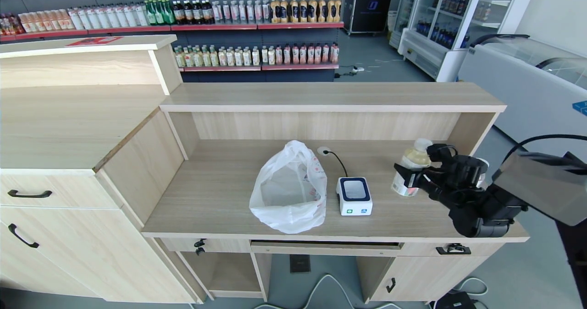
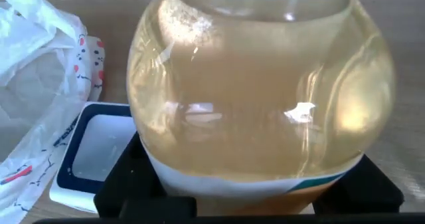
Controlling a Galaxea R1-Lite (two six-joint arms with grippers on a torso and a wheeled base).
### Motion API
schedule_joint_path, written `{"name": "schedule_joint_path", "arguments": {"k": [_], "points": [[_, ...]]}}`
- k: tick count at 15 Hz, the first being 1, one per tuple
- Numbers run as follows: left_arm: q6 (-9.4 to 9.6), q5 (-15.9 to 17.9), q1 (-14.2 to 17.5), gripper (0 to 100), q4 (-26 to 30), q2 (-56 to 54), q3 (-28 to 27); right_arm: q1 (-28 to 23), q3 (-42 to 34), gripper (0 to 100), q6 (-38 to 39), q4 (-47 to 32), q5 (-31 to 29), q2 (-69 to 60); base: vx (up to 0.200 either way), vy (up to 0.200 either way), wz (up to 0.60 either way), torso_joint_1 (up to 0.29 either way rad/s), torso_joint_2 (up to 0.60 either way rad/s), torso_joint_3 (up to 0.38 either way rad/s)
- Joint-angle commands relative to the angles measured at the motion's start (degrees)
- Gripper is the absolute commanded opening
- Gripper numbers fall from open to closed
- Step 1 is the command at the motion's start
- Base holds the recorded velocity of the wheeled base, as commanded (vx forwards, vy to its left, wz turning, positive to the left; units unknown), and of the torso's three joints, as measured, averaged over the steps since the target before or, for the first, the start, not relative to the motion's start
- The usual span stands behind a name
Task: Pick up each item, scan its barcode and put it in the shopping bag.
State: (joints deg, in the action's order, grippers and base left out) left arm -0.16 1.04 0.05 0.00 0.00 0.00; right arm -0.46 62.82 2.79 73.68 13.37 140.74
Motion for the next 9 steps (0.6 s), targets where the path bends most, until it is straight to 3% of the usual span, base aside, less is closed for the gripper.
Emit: {"name": "schedule_joint_path", "arguments": {"k": [1, 5, 6, 9], "points": [[-0.02, 0.0, 0.0, 100, 0.0, 0.0, 0.0, -3.0, -9.1, 0, 6.7, -2.6, 3.2, -16.6, 0.000, 0.000, 0.00, 0.000, 0.00, 0.000], [-0.02, 0.0, 0.0, 100, 0.0, 0.1, 0.0, -10.9, -20.2, 0, 12.9, -15.1, 17.7, -39.1, 0.000, 0.000, 0.00, 0.000, 0.00, 0.000], [-0.02, 0.0, 0.0, 100, 0.0, 0.1, 0.0, -11.3, -20.9, 0, 14.4, -16.8, 19.3, -41.7, 0.000, 0.000, 0.00, 0.000, 0.00, 0.000], [-0.02, 0.0, 0.0, 100, 0.0, 0.0, 0.0, -12.5, -20.8, 0, 23.2, -33.3, 26.3, -55.7, 0.000, 0.000, 0.00, 0.000, 0.00, 0.000]]}}
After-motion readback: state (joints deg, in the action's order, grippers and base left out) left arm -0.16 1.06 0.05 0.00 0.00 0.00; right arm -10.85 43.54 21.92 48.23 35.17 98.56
